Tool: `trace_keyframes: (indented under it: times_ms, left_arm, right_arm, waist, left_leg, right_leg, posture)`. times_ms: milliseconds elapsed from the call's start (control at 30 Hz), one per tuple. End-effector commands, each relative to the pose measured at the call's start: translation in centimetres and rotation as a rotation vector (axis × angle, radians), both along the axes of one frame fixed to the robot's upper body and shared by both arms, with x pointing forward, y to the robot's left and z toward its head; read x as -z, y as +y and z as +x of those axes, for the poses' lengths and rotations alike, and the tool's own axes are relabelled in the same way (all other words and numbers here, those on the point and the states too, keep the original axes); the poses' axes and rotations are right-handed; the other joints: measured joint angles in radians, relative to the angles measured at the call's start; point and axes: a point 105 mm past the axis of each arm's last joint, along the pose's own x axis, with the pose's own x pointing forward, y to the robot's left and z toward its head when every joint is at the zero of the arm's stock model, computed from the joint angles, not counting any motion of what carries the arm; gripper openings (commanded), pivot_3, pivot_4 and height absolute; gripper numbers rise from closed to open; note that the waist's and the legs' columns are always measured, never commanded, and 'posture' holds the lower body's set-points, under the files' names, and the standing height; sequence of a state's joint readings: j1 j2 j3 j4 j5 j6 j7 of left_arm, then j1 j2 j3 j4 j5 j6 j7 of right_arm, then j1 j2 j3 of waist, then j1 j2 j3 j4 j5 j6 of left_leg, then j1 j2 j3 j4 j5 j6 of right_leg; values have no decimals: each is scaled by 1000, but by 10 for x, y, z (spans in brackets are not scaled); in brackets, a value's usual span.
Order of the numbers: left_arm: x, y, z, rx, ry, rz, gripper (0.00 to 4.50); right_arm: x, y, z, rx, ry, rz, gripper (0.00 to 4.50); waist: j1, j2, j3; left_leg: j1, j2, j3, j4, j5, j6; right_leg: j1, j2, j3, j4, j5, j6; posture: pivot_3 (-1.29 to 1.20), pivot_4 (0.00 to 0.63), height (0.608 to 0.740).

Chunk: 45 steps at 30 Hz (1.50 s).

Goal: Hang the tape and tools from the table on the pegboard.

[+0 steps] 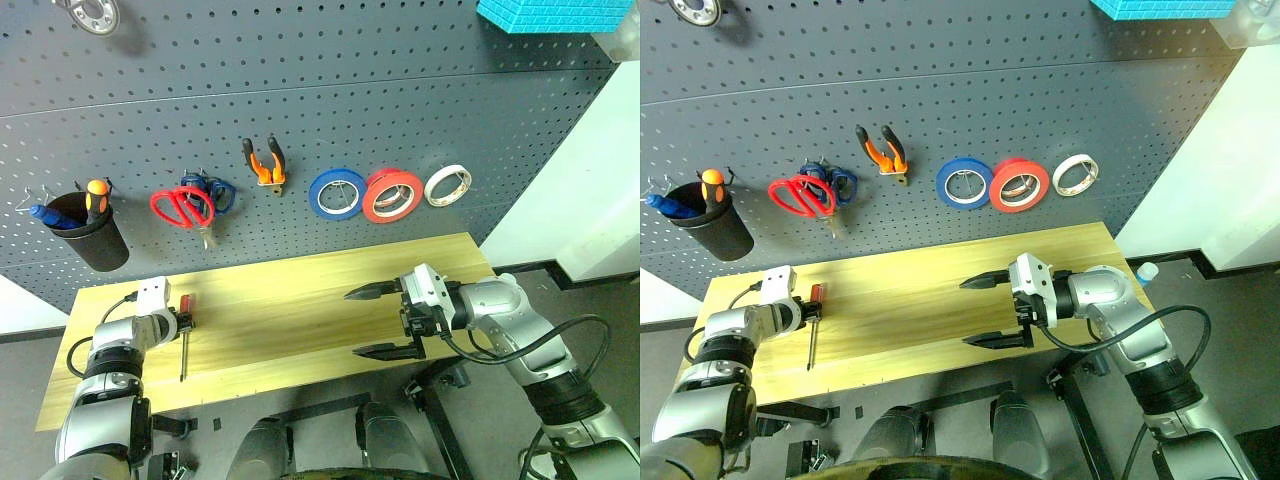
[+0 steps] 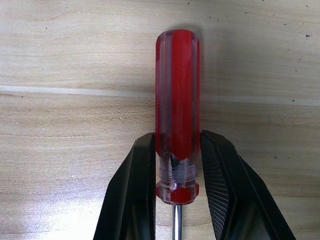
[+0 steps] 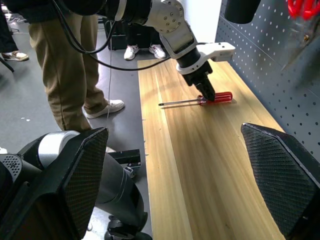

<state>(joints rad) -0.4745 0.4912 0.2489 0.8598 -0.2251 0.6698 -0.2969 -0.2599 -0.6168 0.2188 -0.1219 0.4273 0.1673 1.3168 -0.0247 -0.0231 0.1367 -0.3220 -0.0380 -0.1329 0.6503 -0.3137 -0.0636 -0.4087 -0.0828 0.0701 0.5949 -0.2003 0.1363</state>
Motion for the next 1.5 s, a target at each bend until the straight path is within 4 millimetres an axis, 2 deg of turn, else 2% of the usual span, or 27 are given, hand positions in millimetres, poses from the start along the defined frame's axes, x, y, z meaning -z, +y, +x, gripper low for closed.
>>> trace_keyframes:
  times_ms: [33, 167, 300, 400, 467, 567, 633, 733, 833, 900, 967, 1067, 1233, 1300, 1500]
  left_arm:
    - [-9, 6, 2, 11, -45, 8, 911]
    - [-34, 2, -4, 105, -206, -16, 911]
    - [-63, 5, -41, 209, -357, 10, 911]
    - [-85, 12, -74, 266, -451, 22, 911]
    - [-103, 16, -90, 300, -538, 37, 911]
    - [-148, 27, -107, 325, -795, 116, 911]
    - [-179, 43, -113, 232, -965, 151, 911]
    - [-215, 53, -118, 177, -1151, 178, 911]
    - [-259, 45, -118, 197, -1361, 167, 911]
    - [-291, 29, -116, 256, -1475, 111, 911]
    - [-314, 15, -116, 316, -1554, 57, 911]
    - [-351, 17, -114, 323, -1683, 94, 911]
    - [-384, 40, -94, 245, -1765, 354, 911]
    - [-381, 44, -83, 254, -1745, 404, 911]
    - [-358, 57, -52, 251, -1668, 430, 911]
  right_arm:
    - [-15, 1, 3, -1, -73, 28, 4441]
    - [-26, 2, 8, 16, -123, 69, 4441]
    - [-49, 7, 15, 29, -198, 179, 4441]
    - [-68, 15, 12, 0, -214, 282, 4441]
    - [-77, 19, 11, -22, -218, 322, 4441]
    - [-100, 27, 11, -39, -201, 445, 4441]
    - [-114, 33, 11, -47, -184, 535, 4441]
    - [-119, 39, 10, -82, -169, 560, 4441]
    - [-116, 42, 11, -103, -158, 546, 4441]
    - [-115, 43, 11, -115, -157, 540, 4441]
    - [-115, 44, 12, -121, -160, 540, 4441]
    - [-119, 45, 14, -111, -181, 553, 4441]
    - [-127, 51, 19, -76, -240, 579, 4441]
    - [-130, 53, 20, -71, -250, 587, 4441]
    - [-132, 55, 23, -51, -278, 593, 4441]
  waist:
    - [-1, 0, 0]
    - [-19, 0, 0]
    - [-37, 0, 2]
    - [-41, 2, 3]
    - [-38, 3, 5]
    - [-20, 3, 6]
    - [-12, 4, 6]
    - [1, 4, 6]
    - [12, 3, 6]
    - [15, 2, 5]
    - [14, 1, 4]
    - [11, 2, 5]
    - [4, 3, 5]
    - [5, 3, 4]
    - [8, 2, 4]
  left_leg:
    - [0, 0, 0, 0, 0, 0]
    - [-1, 0, 0, -1, 0, 0]
    - [-2, 1, 0, -2, -1, -2]
    - [-2, 2, 0, -4, -1, -1]
    - [-2, 2, 0, -3, -2, -1]
    - [-2, 2, 0, -3, -2, -1]
    - [-2, 2, 0, -3, -2, -1]
    - [-2, 2, -1, -3, -2, -1]
    - [-3, 1, -1, -3, -2, -1]
    - [-4, 1, -1, -3, -2, -1]
    - [-4, 1, -2, -2, -2, -1]
    - [-3, 1, -1, -3, -2, -1]
    - [-1, 2, -1, -4, -2, -1]
    - [-1, 2, 0, -4, -2, -1]
    - [-4, 2, -1, -4, -2, -1]
  right_leg:
    - [0, 0, 0, 0, 0, 0]
    - [-1, -1, 0, 0, 0, 0]
    - [-3, -1, 1, 0, 1, -3]
    - [-4, 0, 1, 0, 0, -4]
    - [-3, -1, 0, -1, -4, -4]
    - [-3, -1, 0, -1, -7, -7]
    - [-3, -1, 0, -1, -7, -7]
    - [-2, -1, -2, -1, -7, -7]
    - [-2, -1, -2, -2, -7, -7]
    - [-3, -1, -2, -2, -7, -7]
    - [-3, -1, -2, -2, -5, -8]
    - [-3, 0, -2, -1, -5, -10]
    - [-3, 1, -2, 1, -5, -8]
    - [-3, 1, -2, 0, -3, -8]
    - [-5, 1, -2, -1, -2, -7]
  posture:
    - [-46, 108, 738]
    - [-54, 107, 738]
    - [-43, 111, 738]
    - [-19, 114, 738]
    - [-9, 112, 738]
    - [13, 108, 738]
    - [21, 106, 738]
    - [36, 99, 738]
    - [46, 91, 738]
    - [46, 86, 738]
    - [43, 81, 738]
    - [37, 76, 738]
    - [34, 72, 738]
    - [29, 68, 738]
    - [9, 62, 738]
